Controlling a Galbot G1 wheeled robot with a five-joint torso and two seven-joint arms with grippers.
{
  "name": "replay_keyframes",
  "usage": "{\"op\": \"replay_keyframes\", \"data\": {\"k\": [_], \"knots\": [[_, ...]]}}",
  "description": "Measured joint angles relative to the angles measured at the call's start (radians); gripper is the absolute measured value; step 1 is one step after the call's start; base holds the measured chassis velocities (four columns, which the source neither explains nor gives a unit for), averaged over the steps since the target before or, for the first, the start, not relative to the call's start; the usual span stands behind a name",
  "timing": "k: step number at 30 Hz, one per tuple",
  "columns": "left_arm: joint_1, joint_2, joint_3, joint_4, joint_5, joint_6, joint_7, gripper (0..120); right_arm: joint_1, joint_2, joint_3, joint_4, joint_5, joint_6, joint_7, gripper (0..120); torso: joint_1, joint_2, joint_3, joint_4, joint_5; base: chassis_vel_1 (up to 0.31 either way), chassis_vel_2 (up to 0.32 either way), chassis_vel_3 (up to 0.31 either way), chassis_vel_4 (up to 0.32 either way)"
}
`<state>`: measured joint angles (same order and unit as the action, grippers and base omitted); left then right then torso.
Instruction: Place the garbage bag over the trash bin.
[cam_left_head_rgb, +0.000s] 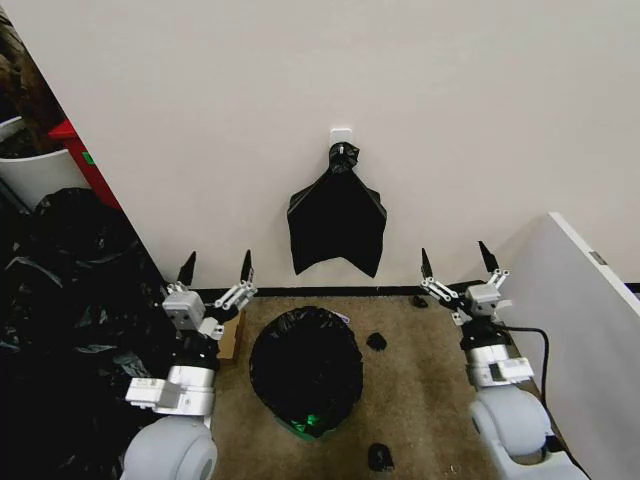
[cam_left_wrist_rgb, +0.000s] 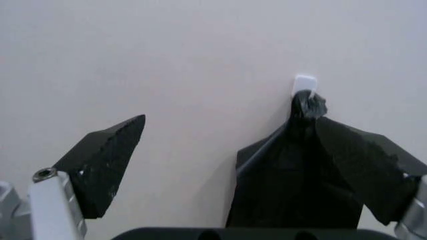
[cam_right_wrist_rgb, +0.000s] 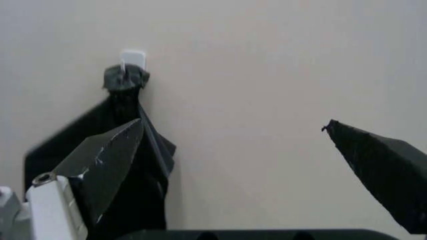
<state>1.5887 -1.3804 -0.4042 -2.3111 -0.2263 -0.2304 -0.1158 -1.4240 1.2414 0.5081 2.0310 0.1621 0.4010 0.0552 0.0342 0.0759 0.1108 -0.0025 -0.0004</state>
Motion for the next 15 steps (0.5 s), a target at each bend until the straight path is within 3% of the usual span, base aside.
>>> {"op": "replay_keyframes", "data": {"k": [8, 15], "knots": [[0.021, -0.070, -0.012, -0.017, 0.047, -0.024, 0.002, 100, 0.000, -0.028, -0.007, 0.024, 0.007, -0.024, 0.047, 100, 0.000, 0.000, 0.000, 0.0001, -0.0001, 0.000, 0.000, 0.000, 0.000], [0.036, -0.078, 0.013, 0.011, 0.101, -0.051, -0.002, 100, -0.030, -0.005, 0.017, 0.024, -0.060, 0.000, 0.064, 100, 0.000, 0.000, 0.000, 0.0000, -0.0003, 0.000, 0.000, 0.000, 0.000]]}}
